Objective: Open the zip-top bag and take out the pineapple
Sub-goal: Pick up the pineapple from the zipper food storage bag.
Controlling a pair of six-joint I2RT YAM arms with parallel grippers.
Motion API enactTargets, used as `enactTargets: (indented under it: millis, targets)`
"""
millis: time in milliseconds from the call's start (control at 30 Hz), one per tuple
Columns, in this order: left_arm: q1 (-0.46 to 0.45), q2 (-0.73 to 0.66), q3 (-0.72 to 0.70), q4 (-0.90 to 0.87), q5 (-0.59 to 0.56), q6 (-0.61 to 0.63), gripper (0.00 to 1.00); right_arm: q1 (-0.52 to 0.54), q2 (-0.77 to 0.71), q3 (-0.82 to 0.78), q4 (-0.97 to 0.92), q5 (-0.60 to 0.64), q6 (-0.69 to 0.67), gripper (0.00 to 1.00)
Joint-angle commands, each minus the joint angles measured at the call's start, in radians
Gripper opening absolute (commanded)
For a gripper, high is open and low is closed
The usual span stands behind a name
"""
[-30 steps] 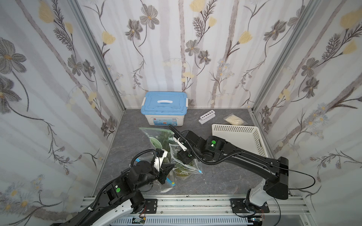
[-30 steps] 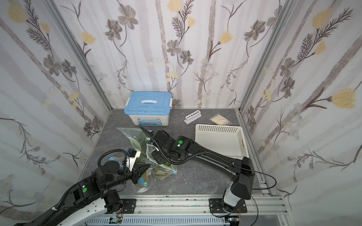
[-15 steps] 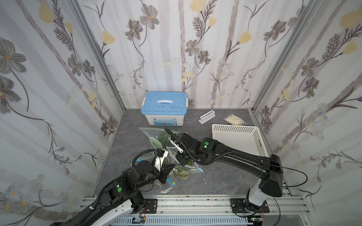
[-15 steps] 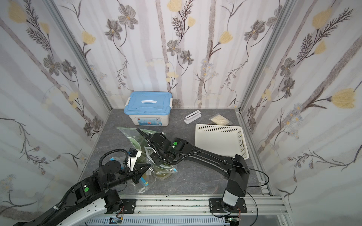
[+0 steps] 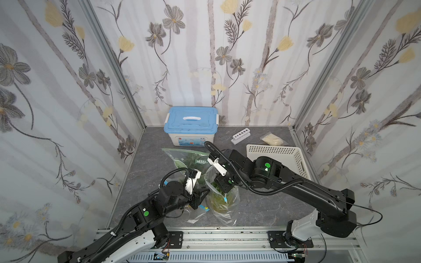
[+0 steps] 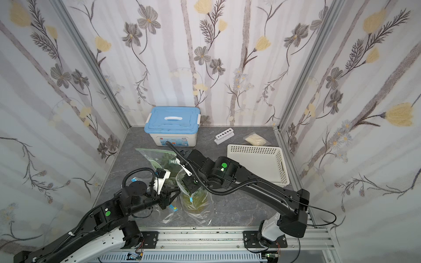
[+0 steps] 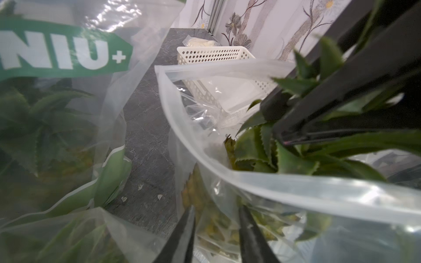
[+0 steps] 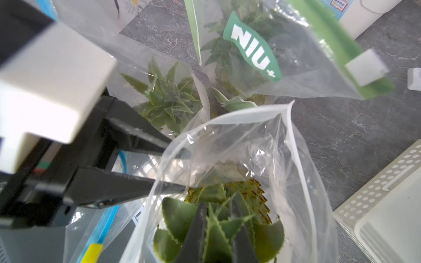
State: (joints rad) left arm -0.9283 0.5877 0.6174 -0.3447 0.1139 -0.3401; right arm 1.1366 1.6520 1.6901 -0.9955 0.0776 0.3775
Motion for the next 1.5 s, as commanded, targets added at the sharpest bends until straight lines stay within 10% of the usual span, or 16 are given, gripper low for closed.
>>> enactTargets:
  millis: [0, 233, 367, 733, 1467]
  targets:
    - [0.0, 0.003, -0.002, 0.118, 0.06, 0.001, 0.49, -0.002, -0.029, 0.035, 0.013, 0.086, 0.012, 0.0]
    - [0.0, 0.036, 0.014, 0.169, 0.153, 0.018, 0.68, -0.04, -0.03, 0.168, -0.014, 0.161, -0.033, 0.0]
    - [0.0, 0.052, -0.001, 0.228, 0.217, -0.007, 1.0, -0.08, 0.004, 0.278, -0.045, 0.185, -0.062, 0.0]
    - [-0.061, 0.004, -0.064, 0.236, -0.009, -0.064, 1.0, -0.124, 0.035, 0.33, -0.012, 0.209, -0.056, 0.0]
    - [-0.06, 0.368, -0.128, 0.804, 0.037, -0.222, 1.0, -0.149, -0.149, 0.401, 0.085, 0.107, -0.166, 0.0]
